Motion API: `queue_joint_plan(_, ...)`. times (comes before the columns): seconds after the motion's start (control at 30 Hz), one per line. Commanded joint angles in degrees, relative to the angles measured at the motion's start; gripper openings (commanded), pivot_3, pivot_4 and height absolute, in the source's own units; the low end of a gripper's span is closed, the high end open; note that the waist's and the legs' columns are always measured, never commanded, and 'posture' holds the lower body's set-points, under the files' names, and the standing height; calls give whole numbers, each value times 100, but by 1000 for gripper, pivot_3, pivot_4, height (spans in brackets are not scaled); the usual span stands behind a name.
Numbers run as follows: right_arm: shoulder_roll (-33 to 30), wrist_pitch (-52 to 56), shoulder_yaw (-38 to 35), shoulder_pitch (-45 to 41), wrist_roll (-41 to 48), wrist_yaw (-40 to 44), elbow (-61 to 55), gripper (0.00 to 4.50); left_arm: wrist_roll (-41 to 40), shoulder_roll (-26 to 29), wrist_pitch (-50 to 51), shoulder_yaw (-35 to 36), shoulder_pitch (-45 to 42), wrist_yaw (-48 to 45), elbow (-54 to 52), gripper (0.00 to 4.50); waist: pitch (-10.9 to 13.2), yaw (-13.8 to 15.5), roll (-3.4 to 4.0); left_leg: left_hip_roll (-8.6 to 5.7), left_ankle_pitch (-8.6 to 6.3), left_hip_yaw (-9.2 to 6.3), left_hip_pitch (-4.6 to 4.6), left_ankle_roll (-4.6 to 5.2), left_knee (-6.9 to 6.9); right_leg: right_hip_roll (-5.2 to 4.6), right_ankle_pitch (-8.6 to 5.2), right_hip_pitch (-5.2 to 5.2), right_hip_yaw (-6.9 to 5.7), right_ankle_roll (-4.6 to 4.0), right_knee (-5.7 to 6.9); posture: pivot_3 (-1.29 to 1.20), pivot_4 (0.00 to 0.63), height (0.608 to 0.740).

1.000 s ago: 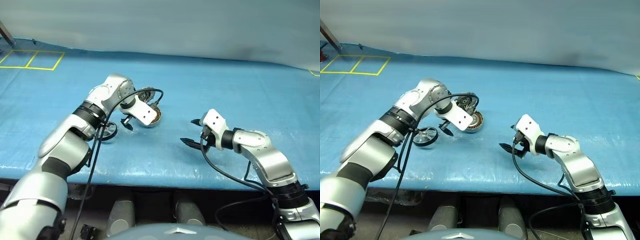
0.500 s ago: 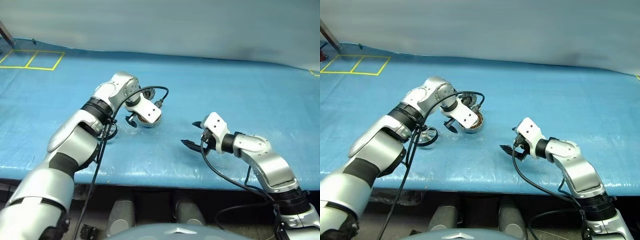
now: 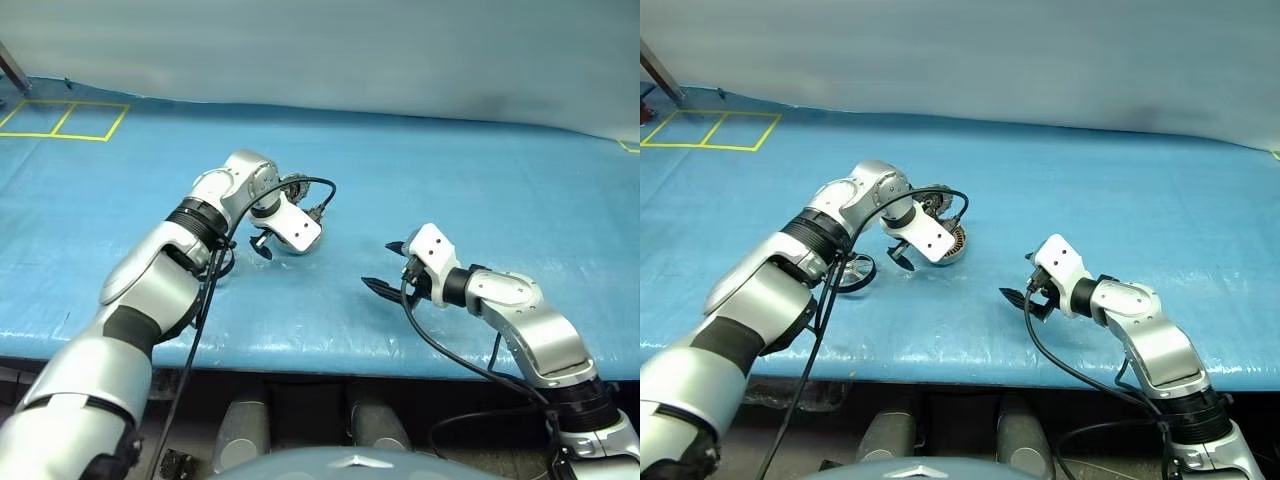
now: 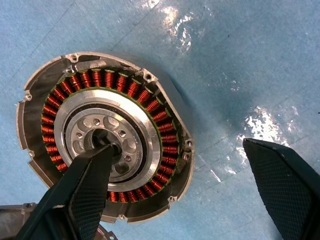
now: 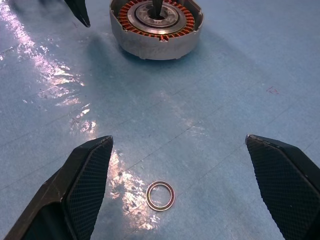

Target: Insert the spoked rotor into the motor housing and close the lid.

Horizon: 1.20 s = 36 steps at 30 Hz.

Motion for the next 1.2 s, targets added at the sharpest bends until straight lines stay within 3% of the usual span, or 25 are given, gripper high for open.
queue_joint_plan(0.03, 14, -63, -172, -57, 45, -70, -262, 4493, 81, -45, -67, -33, 18, 132, 143, 4327, 0, -2, 0, 0, 0, 0, 0, 0, 0, 0, 0, 0, 0, 0, 0, 0, 150, 740)
queue_joint_plan(0.1, 12, -62, -177, -52, 48, -89, -280, 4500, 99, -86, -74, -38, 34, 189, 205, 3975, 0, -4, 0, 0, 0, 0, 0, 0, 0, 0, 1, 0, 0, 0, 1, 0, 150, 740)
queue_joint_plan(0.4, 42, -81, -165, -23, 42, -153, -297, 4500, 167, -55, -234, -21, -60, 241, 367, 3975, -1, -12, 0, 0, 0, 0, 3, 0, 4, 0, 1, 3, 0, 1, 2, 0, 150, 740)
queue_joint_plan(0.57, 92, -106, -138, -56, 23, -174, -254, 4500, 174, -22, -282, 11, -98, 304, 419, 2849, -1, -47, 0, 0, 0, 0, 3, 0, 3, 0, 2, 3, 0, -1, 2, 0, 150, 740)
queue_joint_plan(0.7, 124, -155, -132, -69, 4, -199, -212, 4500, 165, 9, -403, 8, -107, 292, 433, 2849, -1, -45, 0, 0, 0, -1, 3, 0, 1, 1, 4, 2, 0, -3, 3, 0, 150, 740)
queue_joint_plan(0.8, 138, -176, -138, -64, -1, -219, -204, 4500, 171, 29, -477, 6, -108, 302, 461, 2300, -1, -52, 0, 0, 0, -1, 3, 0, 4, 1, 4, 3, 1, -1, 3, 0, 150, 740)
queue_joint_plan(1.2, 255, -313, -258, 151, -10, -404, -198, 4500, -1, 208, -1232, 198, -19, 801, 481, 2263, -1, -26, 0, 1, 0, -1, 3, 0, 8, 1, 8, 5, 1, -4, 4, 0, 150, 740)
